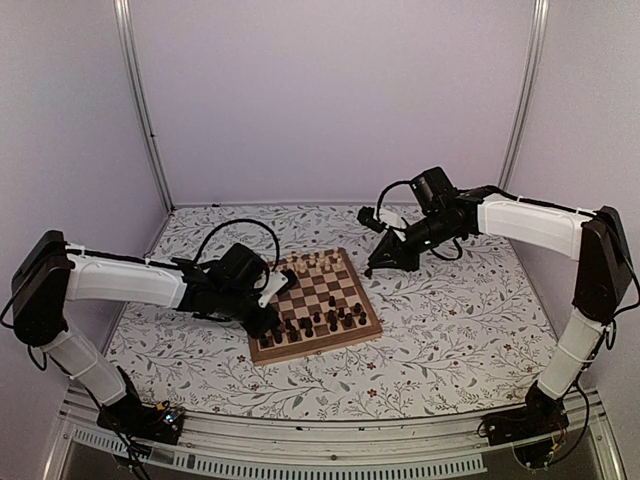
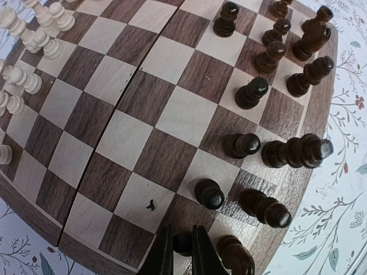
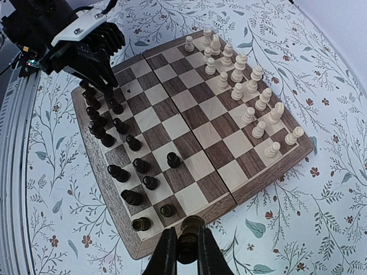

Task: Set up the chess pieces on the board
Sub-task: Place the chess piece on the chessboard.

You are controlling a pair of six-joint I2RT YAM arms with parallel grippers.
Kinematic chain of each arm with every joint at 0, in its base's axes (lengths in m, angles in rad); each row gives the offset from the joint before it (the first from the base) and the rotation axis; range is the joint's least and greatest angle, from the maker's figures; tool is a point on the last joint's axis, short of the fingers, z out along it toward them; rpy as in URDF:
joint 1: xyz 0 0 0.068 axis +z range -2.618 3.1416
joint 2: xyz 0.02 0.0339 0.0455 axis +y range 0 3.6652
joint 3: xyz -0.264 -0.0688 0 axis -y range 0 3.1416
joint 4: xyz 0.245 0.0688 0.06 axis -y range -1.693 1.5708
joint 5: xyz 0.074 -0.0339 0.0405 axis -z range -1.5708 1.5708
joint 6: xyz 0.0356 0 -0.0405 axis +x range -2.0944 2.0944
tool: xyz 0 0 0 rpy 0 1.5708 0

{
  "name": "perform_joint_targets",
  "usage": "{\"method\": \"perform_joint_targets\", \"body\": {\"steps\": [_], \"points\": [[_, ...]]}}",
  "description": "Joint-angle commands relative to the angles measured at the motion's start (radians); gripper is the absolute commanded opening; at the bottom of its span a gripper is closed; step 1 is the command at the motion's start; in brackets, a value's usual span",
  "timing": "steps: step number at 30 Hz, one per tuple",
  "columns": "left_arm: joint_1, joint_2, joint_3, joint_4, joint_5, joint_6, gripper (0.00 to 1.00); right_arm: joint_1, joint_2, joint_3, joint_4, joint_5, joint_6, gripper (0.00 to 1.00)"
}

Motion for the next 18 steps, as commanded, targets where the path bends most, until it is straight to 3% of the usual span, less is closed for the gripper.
{"method": "perform_joint_targets", "body": {"steps": [1, 13, 18], "points": [[0.017, 0.019, 0.031, 0.037, 0.023, -0.009, 0.09, -0.001, 0.004, -0.008, 0.012, -0.021, 0.001, 0.05], [0.035, 0.037, 0.034, 0.041, 0.040, -0.011, 0.10, -0.001, 0.008, -0.006, 0.010, -0.025, 0.001, 0.05], [0.035, 0.047, 0.034, 0.037, 0.036, -0.015, 0.19, -0.001, 0.012, -0.006, 0.008, -0.027, 0.001, 0.05]]}}
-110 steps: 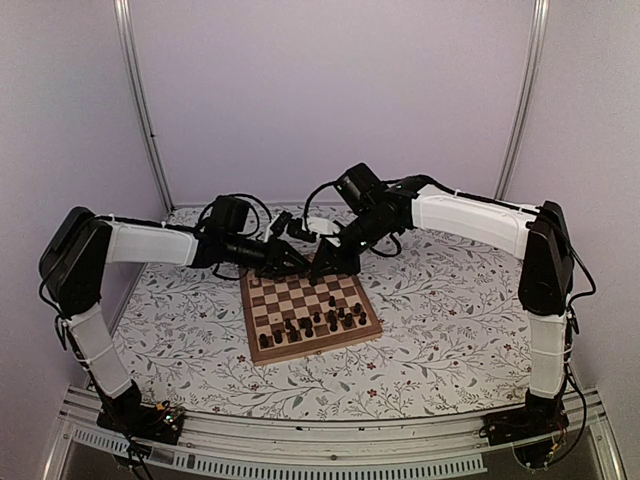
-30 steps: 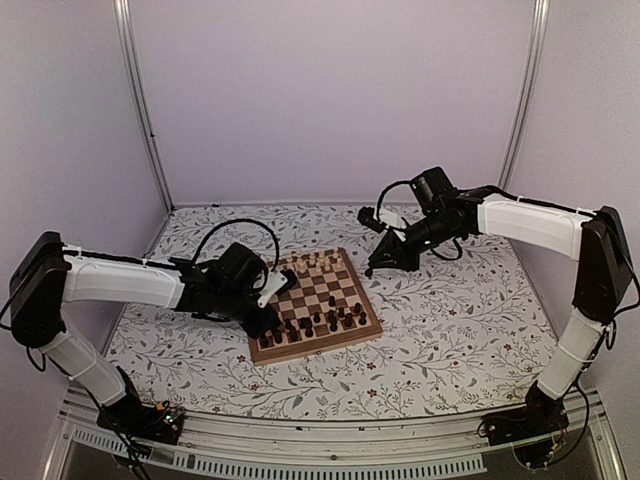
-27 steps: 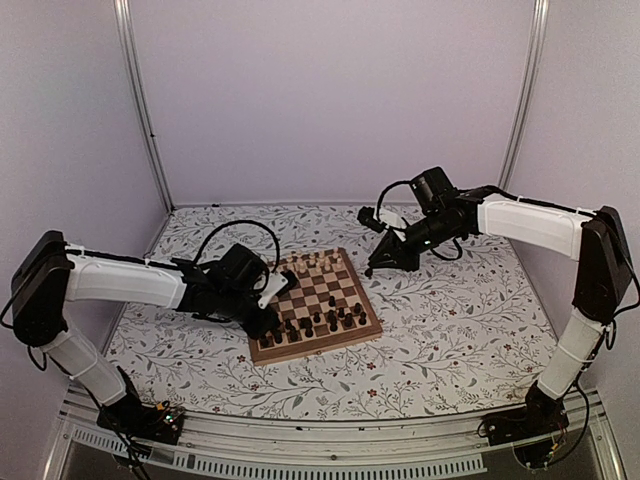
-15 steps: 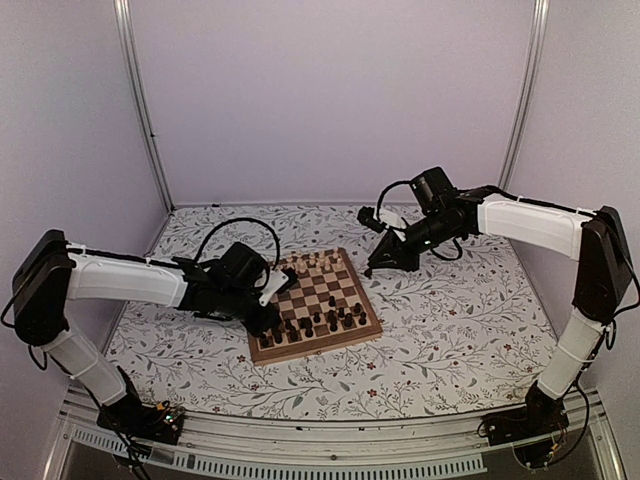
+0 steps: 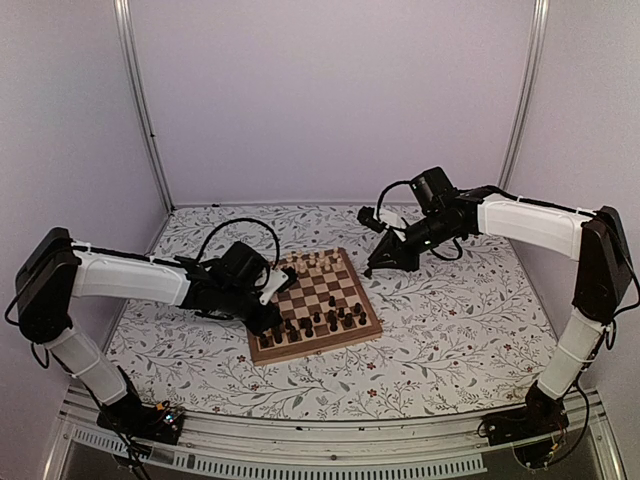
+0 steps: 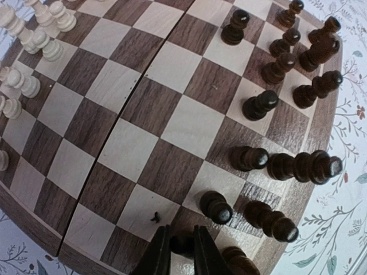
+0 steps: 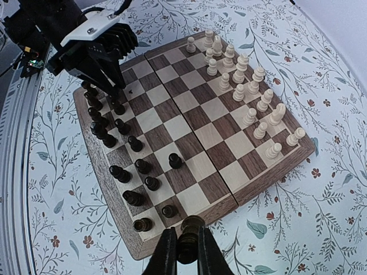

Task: Set up the chess pieces on the board
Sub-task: Place the chess piece on the chessboard.

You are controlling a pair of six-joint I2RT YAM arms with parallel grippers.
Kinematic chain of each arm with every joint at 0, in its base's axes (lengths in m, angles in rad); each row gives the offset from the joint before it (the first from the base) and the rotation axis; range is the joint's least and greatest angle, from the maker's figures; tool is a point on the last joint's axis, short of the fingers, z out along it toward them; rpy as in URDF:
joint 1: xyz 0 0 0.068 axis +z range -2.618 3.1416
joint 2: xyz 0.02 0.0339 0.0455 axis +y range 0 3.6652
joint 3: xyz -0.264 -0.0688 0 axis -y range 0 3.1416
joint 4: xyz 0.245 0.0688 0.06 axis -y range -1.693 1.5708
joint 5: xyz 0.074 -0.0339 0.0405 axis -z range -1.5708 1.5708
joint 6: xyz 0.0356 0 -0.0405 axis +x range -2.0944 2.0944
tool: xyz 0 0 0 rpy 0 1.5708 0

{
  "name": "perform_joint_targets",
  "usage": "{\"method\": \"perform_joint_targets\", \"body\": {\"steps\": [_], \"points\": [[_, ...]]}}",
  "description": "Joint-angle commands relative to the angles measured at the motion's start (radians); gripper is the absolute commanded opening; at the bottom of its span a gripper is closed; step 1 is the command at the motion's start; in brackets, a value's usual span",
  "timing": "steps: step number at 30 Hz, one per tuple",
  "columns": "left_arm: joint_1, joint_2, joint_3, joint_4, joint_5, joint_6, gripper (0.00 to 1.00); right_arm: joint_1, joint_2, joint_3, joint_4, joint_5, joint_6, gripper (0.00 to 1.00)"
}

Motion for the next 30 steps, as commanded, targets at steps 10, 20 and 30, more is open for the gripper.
{"method": "perform_joint_targets", "body": {"steps": [10, 20, 30], "points": [[0.011, 0.000, 0.020, 0.006, -0.005, -0.013, 0.26, -0.001, 0.012, -0.005, 0.008, -0.025, 0.001, 0.05], [0.009, -0.222, 0.042, 0.020, -0.042, 0.012, 0.38, 0.038, 0.024, 0.083, -0.068, -0.057, -0.001, 0.05], [0.041, -0.349, 0.092, 0.346, -0.225, 0.082, 0.75, 0.188, 0.125, 0.248, -0.223, 0.008, -0.045, 0.05]]}}
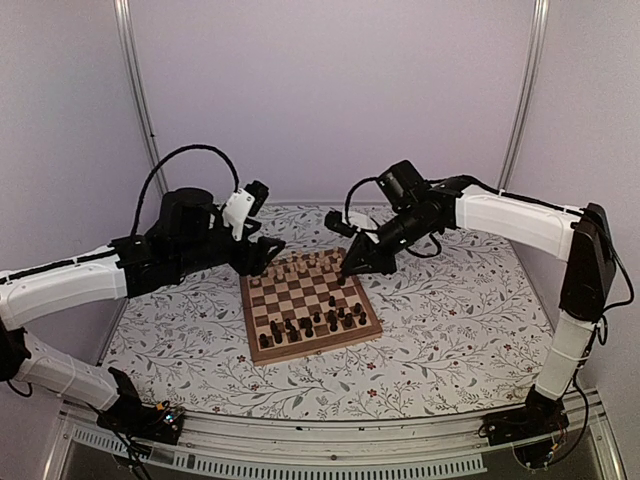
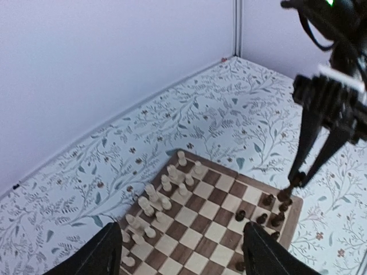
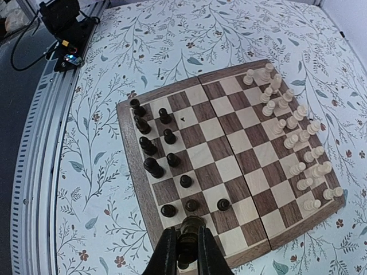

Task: Set up the chess pieces on the board
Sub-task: Place the chess piece on the chessboard.

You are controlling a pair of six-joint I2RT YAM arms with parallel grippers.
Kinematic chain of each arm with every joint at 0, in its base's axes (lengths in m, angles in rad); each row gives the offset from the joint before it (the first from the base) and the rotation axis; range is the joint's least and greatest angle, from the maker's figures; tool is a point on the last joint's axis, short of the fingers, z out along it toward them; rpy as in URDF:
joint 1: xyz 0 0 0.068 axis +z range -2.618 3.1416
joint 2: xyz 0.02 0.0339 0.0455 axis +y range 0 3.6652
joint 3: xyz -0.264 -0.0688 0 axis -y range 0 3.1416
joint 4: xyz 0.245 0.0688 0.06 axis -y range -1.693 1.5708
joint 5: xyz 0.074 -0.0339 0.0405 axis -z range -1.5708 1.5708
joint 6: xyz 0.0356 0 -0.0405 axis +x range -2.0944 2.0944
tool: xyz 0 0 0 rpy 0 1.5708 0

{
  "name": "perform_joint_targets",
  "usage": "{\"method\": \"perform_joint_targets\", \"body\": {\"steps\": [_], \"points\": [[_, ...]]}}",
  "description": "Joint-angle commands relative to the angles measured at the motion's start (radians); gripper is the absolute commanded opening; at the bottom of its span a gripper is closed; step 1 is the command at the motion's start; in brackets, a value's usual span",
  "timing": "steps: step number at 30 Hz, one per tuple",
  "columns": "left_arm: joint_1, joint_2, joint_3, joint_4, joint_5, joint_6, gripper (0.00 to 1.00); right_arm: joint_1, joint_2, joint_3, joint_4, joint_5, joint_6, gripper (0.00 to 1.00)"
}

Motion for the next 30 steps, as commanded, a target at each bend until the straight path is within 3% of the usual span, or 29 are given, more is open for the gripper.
{"method": "perform_joint_targets", "body": {"steps": [1, 6, 10, 15, 30], "points": [[0.037, 0.016, 0.041, 0.215, -0.089, 0.017, 0.76, 0.067, 0.071, 0.080, -0.106, 0.038, -0.033, 0.05], [0.095, 0.070, 0.068, 0.210, -0.042, 0.019, 0.72, 0.137, 0.128, 0.110, -0.147, 0.088, -0.044, 0.05], [0.204, 0.002, -0.033, 0.234, 0.038, -0.087, 0.73, 0.176, 0.168, 0.121, -0.166, 0.120, -0.056, 0.05], [0.206, -0.072, -0.111, 0.331, 0.040, -0.083, 0.74, 0.201, 0.216, 0.163, -0.172, 0.138, -0.049, 0.06], [0.206, -0.039, -0.081, 0.291, 0.079, -0.089, 0.72, 0.213, 0.309, 0.227, -0.184, 0.160, -0.029, 0.07]]}}
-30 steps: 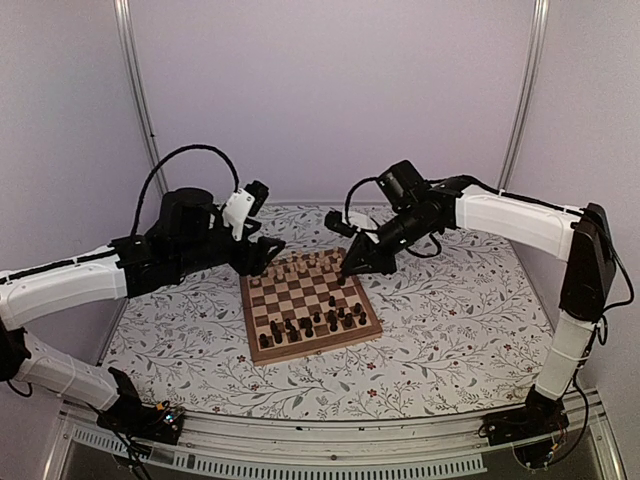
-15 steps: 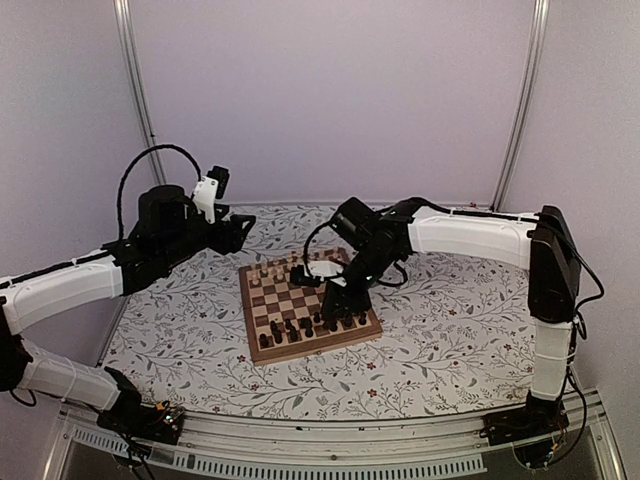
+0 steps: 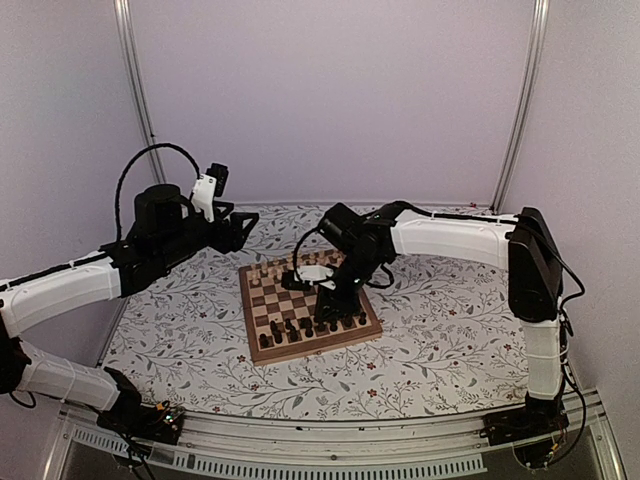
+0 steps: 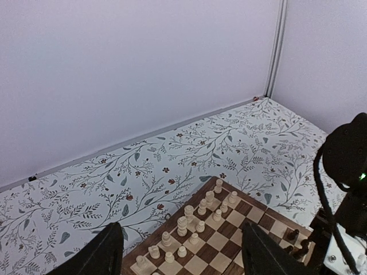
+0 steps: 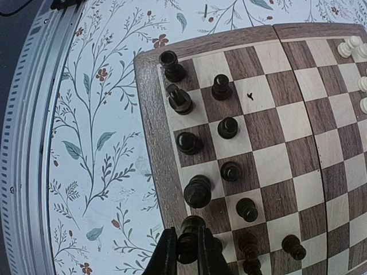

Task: Set up the chess pieces on the board
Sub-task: Place the chess piece on the chessboard.

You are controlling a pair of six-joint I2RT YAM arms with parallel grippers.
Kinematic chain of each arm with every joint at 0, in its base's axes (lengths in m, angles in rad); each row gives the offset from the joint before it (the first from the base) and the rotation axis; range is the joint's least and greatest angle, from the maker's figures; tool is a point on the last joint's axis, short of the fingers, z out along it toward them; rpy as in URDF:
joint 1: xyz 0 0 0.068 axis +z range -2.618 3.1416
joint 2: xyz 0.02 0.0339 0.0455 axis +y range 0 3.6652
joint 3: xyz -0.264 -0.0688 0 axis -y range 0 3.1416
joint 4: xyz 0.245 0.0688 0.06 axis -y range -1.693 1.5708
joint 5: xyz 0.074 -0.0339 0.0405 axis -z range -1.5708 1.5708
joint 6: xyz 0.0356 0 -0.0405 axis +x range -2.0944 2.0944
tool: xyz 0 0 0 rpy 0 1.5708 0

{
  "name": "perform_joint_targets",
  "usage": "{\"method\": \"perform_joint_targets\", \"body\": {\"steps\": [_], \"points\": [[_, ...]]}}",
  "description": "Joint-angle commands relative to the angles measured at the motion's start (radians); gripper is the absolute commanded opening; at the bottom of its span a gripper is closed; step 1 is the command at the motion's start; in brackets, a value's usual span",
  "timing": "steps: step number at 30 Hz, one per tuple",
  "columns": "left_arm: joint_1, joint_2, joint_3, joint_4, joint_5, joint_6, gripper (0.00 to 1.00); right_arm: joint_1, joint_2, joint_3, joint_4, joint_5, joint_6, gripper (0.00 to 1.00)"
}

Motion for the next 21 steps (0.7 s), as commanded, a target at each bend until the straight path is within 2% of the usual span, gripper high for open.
{"method": "perform_joint_targets", "body": {"steps": [1, 21], "points": [[-0.002, 0.009, 0.020, 0.025, 0.021, -0.004, 0.72, 0.009, 0.024, 0.023, -0.007, 0.014, 0.007, 0.07], [-0.004, 0.026, 0.026, 0.016, 0.047, 0.001, 0.71, 0.009, 0.071, 0.041, 0.016, 0.041, 0.021, 0.11]]}}
